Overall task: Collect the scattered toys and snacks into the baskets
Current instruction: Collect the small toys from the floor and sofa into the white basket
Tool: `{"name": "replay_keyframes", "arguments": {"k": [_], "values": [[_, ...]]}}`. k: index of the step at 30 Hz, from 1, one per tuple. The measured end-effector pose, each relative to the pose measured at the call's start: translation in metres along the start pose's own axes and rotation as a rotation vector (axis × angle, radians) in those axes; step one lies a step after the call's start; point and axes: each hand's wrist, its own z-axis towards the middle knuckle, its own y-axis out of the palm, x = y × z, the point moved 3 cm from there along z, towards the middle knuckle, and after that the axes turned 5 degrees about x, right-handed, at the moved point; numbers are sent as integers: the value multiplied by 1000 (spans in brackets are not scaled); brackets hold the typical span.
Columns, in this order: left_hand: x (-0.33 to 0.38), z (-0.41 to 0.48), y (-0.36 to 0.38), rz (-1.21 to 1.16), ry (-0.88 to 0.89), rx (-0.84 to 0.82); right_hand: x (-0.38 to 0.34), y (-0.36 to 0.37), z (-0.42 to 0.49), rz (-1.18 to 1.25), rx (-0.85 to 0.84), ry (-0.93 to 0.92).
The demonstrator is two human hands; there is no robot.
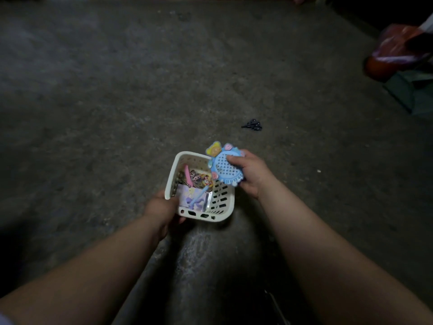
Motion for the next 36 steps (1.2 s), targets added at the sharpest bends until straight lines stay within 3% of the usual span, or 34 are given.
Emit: {"name": "replay_keyframes", "arguments": {"k": [6,9,14,19,23,27,33,36], "values": [[0,-4,5,32,5,-7,31,6,6,-412,121,150],[-1,-4,4,70,34,6,25,-10,20,-614,232,64],[-4,-10,13,93,48,-28,6,-75,24,-701,396,-53],[-11,-19,36,133,33,-79,14,-166,-8,-905,318,45],[-24,-32,66,185,2,-154,55,-229,-33,-1074,233,292],[-39,-45,98,241,-18,-211,75,-271,-52,-1449,241,322],[-51,-56,122,293,6,-233,122,-280,-69,-1477,299,375],[-53,-58,122,298,8,-228,131,-287,-62,-1436,337,304]]}}
